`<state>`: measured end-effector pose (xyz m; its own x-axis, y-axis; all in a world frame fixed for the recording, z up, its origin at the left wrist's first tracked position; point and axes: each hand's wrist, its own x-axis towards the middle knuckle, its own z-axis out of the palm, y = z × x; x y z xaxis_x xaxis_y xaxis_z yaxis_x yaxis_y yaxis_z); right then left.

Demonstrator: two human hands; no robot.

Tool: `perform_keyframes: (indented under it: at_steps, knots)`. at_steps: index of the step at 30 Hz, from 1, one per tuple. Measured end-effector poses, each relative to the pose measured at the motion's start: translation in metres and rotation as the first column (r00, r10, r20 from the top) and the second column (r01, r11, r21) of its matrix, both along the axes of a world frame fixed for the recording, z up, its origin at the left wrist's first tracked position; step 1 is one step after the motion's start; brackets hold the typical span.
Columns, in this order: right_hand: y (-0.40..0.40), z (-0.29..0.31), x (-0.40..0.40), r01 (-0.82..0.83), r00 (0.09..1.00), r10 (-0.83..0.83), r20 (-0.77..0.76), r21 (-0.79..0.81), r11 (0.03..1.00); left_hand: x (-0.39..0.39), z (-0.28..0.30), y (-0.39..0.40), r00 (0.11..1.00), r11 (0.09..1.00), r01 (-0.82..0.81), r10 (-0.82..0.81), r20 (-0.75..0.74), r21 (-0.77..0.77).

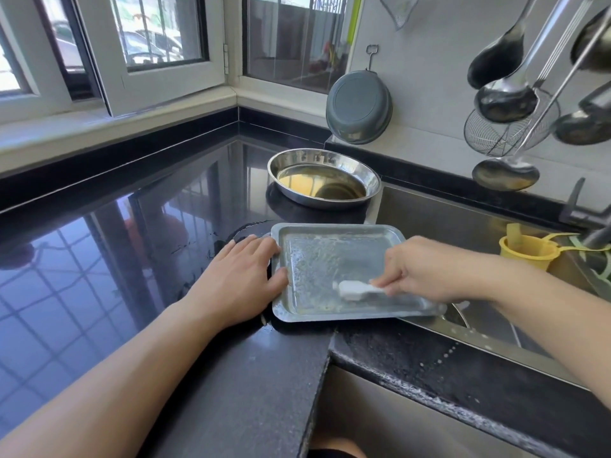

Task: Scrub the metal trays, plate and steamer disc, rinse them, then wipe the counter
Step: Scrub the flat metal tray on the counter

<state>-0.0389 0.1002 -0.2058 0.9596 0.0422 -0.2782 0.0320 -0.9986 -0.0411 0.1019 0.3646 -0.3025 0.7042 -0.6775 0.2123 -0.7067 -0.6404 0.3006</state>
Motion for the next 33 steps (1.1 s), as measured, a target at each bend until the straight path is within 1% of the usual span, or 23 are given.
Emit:
perform_keyframes:
  at_steps: [1, 2, 3, 6, 8, 10, 11, 12, 14, 15, 16, 18, 20, 22, 25, 28, 33]
  knots:
    - [-0.007, 0.002, 0.0, 0.063, 0.998, -0.063, 0.032, -0.022, 0.998, 0.0, 0.0, 0.0, 1.0, 1.0, 0.003, -0.002, 0.007, -0.004]
    - [-0.01, 0.002, -0.002, 0.089, 0.995, -0.087, 0.05, -0.03, 0.996, 0.001, -0.001, 0.0, 1.0, 1.0, 0.005, -0.005, 0.011, -0.01]
    - [-0.008, 0.001, -0.005, 0.074, 0.996, -0.073, 0.049, -0.019, 0.997, 0.001, -0.001, 0.0, 1.0, 1.0, 0.011, -0.011, 0.018, -0.015]
    - [0.015, -0.005, -0.017, -0.045, 0.999, 0.047, -0.026, 0.062, 0.997, -0.001, 0.001, -0.001, 0.999, 0.999, 0.025, -0.024, 0.037, -0.029]
    - [0.012, -0.004, -0.015, 0.007, 1.0, -0.006, -0.007, 0.041, 0.999, -0.003, 0.003, 0.0, 1.0, 1.0, 0.01, -0.01, 0.025, -0.021]
    - [0.001, -0.002, -0.013, 0.106, 0.993, -0.105, 0.052, -0.013, 0.994, -0.004, 0.001, -0.001, 1.0, 1.0, 0.007, -0.006, 0.023, -0.025]
    - [0.0, -0.002, -0.014, 0.128, 0.989, -0.126, 0.078, -0.018, 0.992, -0.003, 0.0, -0.001, 1.0, 0.999, 0.012, -0.011, 0.023, -0.03]
    - [0.005, -0.002, -0.015, 0.111, 0.99, -0.11, 0.086, -0.011, 0.994, -0.003, 0.0, -0.001, 1.0, 0.999, 0.018, -0.017, 0.017, -0.03]
    - [0.021, -0.005, -0.018, 0.018, 0.999, -0.019, 0.032, 0.046, 0.999, -0.003, 0.001, -0.002, 1.0, 1.0, 0.021, -0.021, -0.003, -0.009]
    - [0.029, -0.007, -0.02, -0.016, 1.0, 0.015, 0.014, 0.082, 0.996, -0.004, 0.002, -0.002, 1.0, 1.0, 0.022, -0.022, -0.006, 0.001]
    - [0.031, -0.007, -0.021, -0.026, 1.0, 0.024, 0.018, 0.086, 0.996, -0.006, 0.004, -0.002, 1.0, 1.0, 0.023, -0.023, -0.003, 0.009]
    - [0.018, 0.0, -0.021, -0.008, 0.999, 0.009, 0.044, -0.013, 1.0, -0.008, 0.007, -0.002, 1.0, 0.999, 0.02, -0.02, 0.006, 0.025]
    - [-0.007, 0.011, -0.024, 0.047, 0.999, -0.044, 0.023, -0.126, 0.991, -0.009, 0.009, -0.002, 1.0, 0.999, 0.015, -0.015, 0.006, 0.048]
    - [-0.028, 0.022, -0.031, 0.111, 0.992, -0.121, -0.046, -0.173, 0.979, -0.008, 0.008, -0.003, 1.0, 0.998, 0.014, -0.014, 0.001, 0.056]
    - [-0.04, 0.029, -0.036, 0.149, 0.977, -0.174, -0.124, -0.194, 0.97, -0.008, 0.008, -0.003, 1.0, 0.998, 0.014, -0.014, -0.004, 0.054]
    - [-0.026, 0.023, -0.028, 0.114, 0.987, -0.131, -0.088, -0.17, 0.979, -0.009, 0.009, -0.003, 1.0, 0.998, 0.014, -0.013, -0.021, 0.055]
    - [0.019, -0.004, -0.001, -0.004, 1.0, 0.004, -0.009, -0.017, 1.0, -0.01, 0.01, -0.004, 0.999, 0.998, 0.023, -0.022, -0.029, 0.058]
